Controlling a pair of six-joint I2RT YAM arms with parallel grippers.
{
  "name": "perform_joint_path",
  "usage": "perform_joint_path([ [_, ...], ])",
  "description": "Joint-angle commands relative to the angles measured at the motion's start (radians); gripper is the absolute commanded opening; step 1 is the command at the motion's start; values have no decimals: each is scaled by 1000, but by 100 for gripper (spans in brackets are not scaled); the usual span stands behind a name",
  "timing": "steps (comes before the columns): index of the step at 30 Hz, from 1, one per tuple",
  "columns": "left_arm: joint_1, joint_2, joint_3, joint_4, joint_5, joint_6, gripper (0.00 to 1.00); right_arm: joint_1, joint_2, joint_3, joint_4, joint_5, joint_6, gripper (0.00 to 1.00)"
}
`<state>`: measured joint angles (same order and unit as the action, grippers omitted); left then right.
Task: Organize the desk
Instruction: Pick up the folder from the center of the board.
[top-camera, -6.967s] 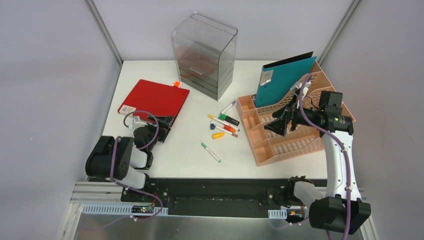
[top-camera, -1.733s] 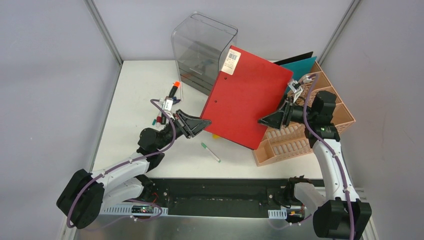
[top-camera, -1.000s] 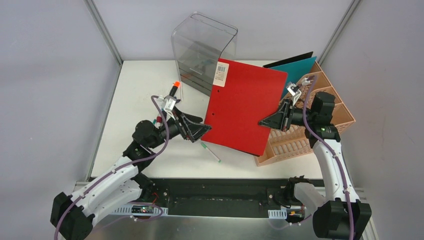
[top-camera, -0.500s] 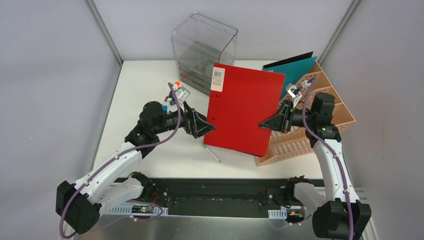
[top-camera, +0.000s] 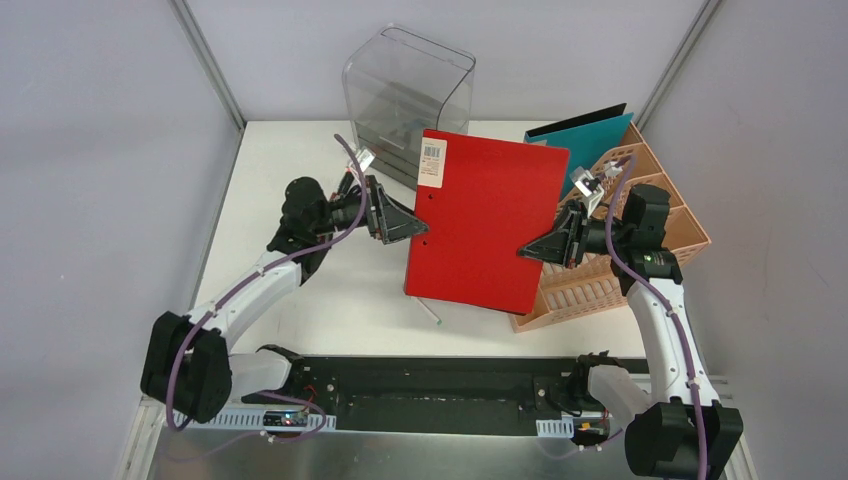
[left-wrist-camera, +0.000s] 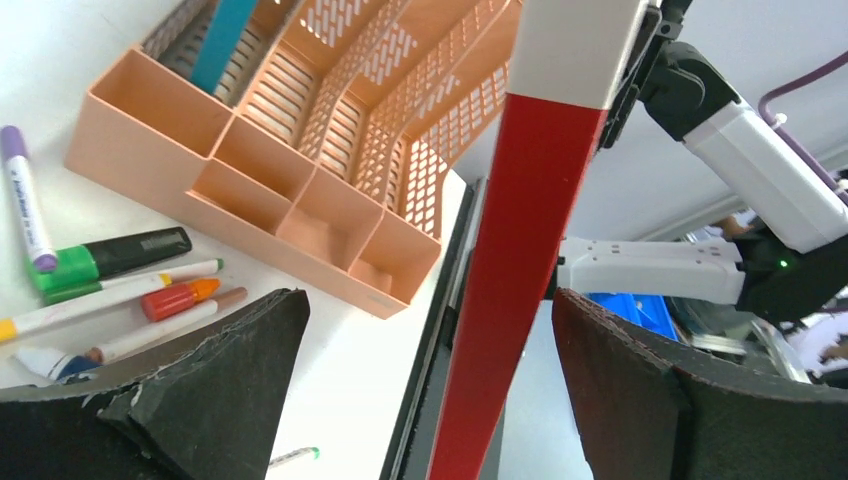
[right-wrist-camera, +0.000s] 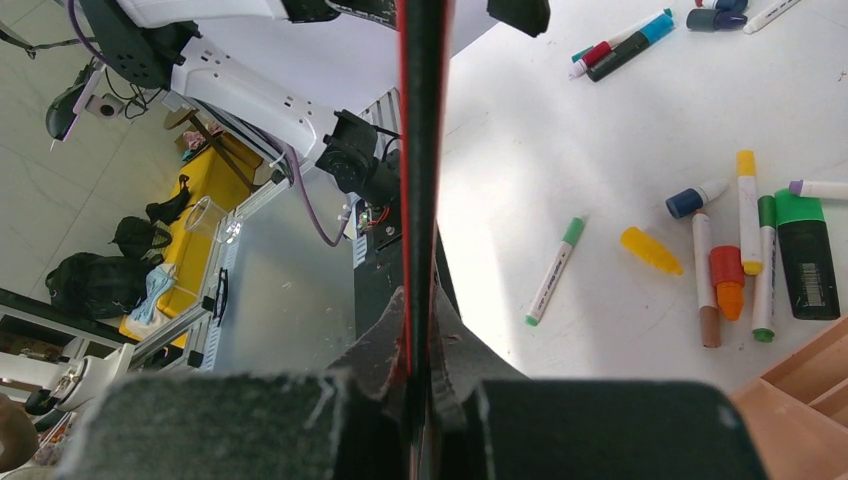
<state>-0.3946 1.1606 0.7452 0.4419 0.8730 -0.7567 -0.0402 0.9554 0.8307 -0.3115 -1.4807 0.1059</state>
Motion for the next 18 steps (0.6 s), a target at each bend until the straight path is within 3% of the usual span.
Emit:
perform_joint_path([
  [1,4,75,56,257,133,-122,97,-1,-21,58,40,-63,-27,0],
  [8,4,173,102,427,215,-195,97,-2,-21,56,39,-64,-29,0],
  [18,3,252,179,459,285,-200,79,-1,-21,54,40,-66,-32,0],
])
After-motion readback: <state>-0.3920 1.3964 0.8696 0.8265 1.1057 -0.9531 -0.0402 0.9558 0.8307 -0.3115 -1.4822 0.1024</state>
